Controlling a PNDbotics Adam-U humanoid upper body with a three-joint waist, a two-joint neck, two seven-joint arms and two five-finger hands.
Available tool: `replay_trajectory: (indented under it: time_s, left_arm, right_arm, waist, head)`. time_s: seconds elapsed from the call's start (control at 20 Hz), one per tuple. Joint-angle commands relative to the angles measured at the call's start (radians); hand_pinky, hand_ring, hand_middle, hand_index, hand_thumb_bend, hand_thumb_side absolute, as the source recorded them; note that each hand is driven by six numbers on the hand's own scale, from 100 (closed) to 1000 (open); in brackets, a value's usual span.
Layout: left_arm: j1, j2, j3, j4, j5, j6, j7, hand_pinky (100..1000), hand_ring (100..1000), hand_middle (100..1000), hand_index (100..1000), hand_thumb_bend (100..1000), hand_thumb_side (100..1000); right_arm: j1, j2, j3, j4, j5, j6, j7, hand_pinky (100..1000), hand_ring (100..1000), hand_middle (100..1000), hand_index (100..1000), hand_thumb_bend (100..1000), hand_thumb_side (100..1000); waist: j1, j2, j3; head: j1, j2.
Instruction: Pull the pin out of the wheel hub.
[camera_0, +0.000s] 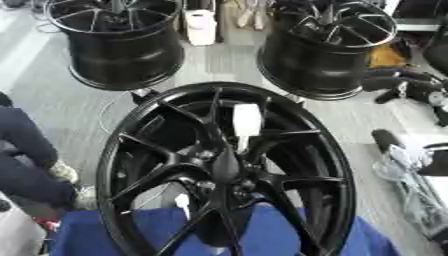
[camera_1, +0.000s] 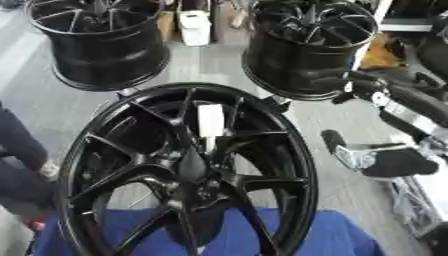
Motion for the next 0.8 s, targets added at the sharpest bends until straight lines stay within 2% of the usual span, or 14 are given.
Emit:
replay_trajectory:
  time_s: [0.05, 0.45, 0.8]
  left_arm:
    - [-0.004, 0.015, -0.008, -0.01, 0.003, -0.002, -0.01, 648, 551, 511, 694, 368, 557]
    - [0.0, 0.013, -0.013, -0.007, 0.0, 0.0, -0.016, 647, 546, 506, 694, 368, 558]
    - [0.001, 0.008, -0.012, -0.006, 0.004, -0.001, -0.016, 646, 543, 502, 694, 368, 557]
  right_arm:
    - [-0.068, -0.048, 0.015, 0.026, -0.036, 0.012, 0.048, 814, 923, 956, 954, 100, 284]
    - [-0.288, 0.099, 0.154, 0.158, 0.068, 0.009, 0.183, 832, 937, 959, 962, 100, 297]
    - [-0.465, 0.255, 0.228, 0.328, 0.177, -0.013, 0.292, 841, 942, 961, 967, 100, 322]
  waist:
    - [0.0, -0.019, 0.003]
    - [-0.001, -0.026, 0.008]
    - [0.009, -0.028, 0.007]
  head:
    - [-0.017, -0.003]
    - [-0.034, -0.002]
    - [-0.041, -0.006]
